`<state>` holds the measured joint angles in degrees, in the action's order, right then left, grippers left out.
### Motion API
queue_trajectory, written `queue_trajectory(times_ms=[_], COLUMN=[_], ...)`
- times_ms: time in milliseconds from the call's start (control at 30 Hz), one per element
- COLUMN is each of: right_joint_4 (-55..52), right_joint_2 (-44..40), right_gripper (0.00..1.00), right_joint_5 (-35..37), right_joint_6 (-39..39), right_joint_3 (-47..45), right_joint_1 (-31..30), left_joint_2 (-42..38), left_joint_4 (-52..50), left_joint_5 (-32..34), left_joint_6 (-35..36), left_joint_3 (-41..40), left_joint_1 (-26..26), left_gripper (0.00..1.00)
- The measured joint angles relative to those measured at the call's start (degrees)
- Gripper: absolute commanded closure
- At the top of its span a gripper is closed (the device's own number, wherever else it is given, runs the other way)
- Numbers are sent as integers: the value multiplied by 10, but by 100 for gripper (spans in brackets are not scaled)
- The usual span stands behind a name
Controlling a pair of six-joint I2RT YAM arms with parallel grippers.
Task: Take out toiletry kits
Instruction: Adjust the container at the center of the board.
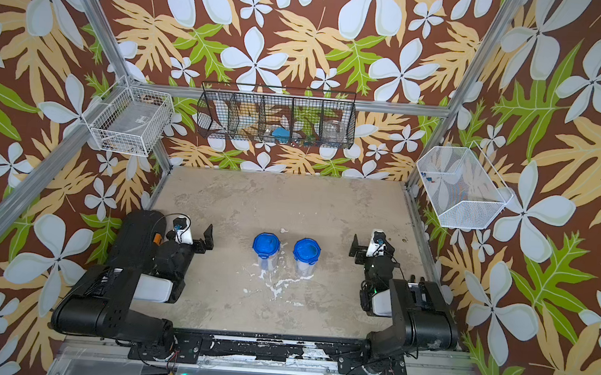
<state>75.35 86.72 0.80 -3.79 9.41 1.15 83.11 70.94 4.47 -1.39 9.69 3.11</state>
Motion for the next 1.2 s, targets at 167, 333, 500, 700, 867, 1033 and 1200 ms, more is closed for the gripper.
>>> queue_trajectory(times_ms=[167, 333, 500, 700, 867, 1033, 1200], right_joint_4=[1, 0, 0, 1, -184, -359, -622], right_joint_2=[0, 0, 0, -1, -197, -475, -385], right_gripper=[0, 0, 0, 0, 0, 0, 0], right_joint_5=[-4, -4, -5, -6, 123, 206, 121], right_joint_6=[0, 0, 0, 0, -33, -210, -320], right_joint_3=[-1, -1, -1, -2, 56, 156, 274], right_joint_1=[-2, -2, -2, -2, -42, -45, -11], left_joint_2=[0, 0, 0, -2, -133, -253, -257], left_joint_4=[0, 0, 0, 0, -144, -348, -475], left_joint_5=[0, 0, 0, 0, 47, 87, 3], left_joint_6=[0, 0, 0, 0, -20, -143, -286], left_joint_3=[0, 0, 0, 0, 82, 245, 332], left_joint_1=[0, 0, 0, 0, 0, 0, 100], left_gripper=[0, 0, 0, 0, 3, 19, 23])
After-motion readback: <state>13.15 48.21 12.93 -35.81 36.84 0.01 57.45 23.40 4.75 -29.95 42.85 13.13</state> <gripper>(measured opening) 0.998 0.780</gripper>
